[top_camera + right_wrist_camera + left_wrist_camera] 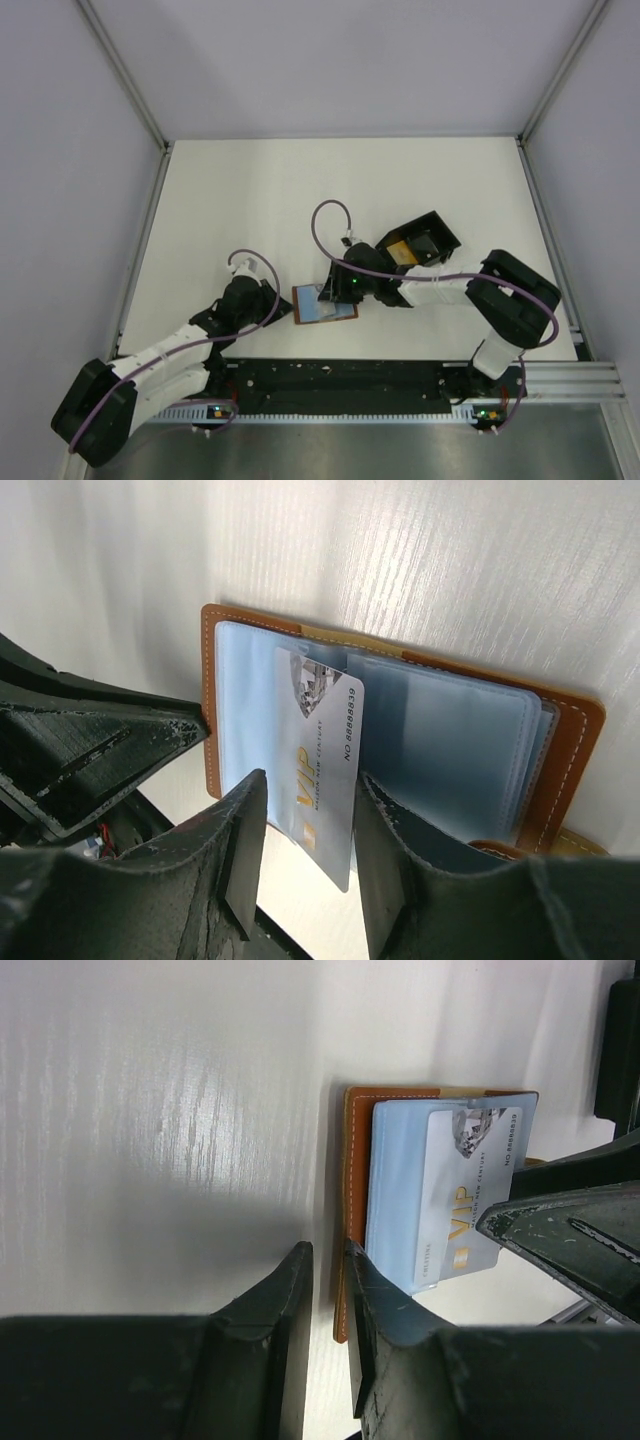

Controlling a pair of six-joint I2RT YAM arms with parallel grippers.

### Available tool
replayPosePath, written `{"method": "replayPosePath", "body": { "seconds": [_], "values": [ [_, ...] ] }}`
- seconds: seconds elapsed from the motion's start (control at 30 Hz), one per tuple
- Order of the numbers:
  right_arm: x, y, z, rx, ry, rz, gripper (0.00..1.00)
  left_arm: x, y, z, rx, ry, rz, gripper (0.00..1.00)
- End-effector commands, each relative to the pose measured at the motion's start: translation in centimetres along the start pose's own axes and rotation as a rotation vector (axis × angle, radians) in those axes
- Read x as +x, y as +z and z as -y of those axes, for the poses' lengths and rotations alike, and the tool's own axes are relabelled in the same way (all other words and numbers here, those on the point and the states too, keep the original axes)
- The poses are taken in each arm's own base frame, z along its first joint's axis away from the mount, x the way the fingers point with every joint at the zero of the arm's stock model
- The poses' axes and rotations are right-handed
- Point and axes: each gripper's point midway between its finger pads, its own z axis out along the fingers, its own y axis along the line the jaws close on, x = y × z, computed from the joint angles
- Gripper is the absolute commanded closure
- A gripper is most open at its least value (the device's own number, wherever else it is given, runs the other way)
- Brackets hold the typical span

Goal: Put the credit cards into the card holder
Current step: Insert the credit card into the card holder.

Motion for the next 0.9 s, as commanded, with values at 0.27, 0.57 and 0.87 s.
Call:
{"method": "replayPosePath", "body": {
  "seconds": [0.27,0.57,0.87],
  "values": [
    [1.4,1.1,-1.6,0.002,-0.060,-0.069,0.68,0.3,0.5,1.9,0.100,0.025,-0.024,0.90],
    [2.0,1.5,-3.8,-0.027,-0.107,-0.111,0.63,0.4,0.5,2.3,0.121,0.020,-0.029,0.96],
    [2.8,1.6,-4.8,-0.026,-0.161,-0.152,0.64,0.4,0.4,2.4,0.128,0.017,-0.025,0.97]
  ]
}}
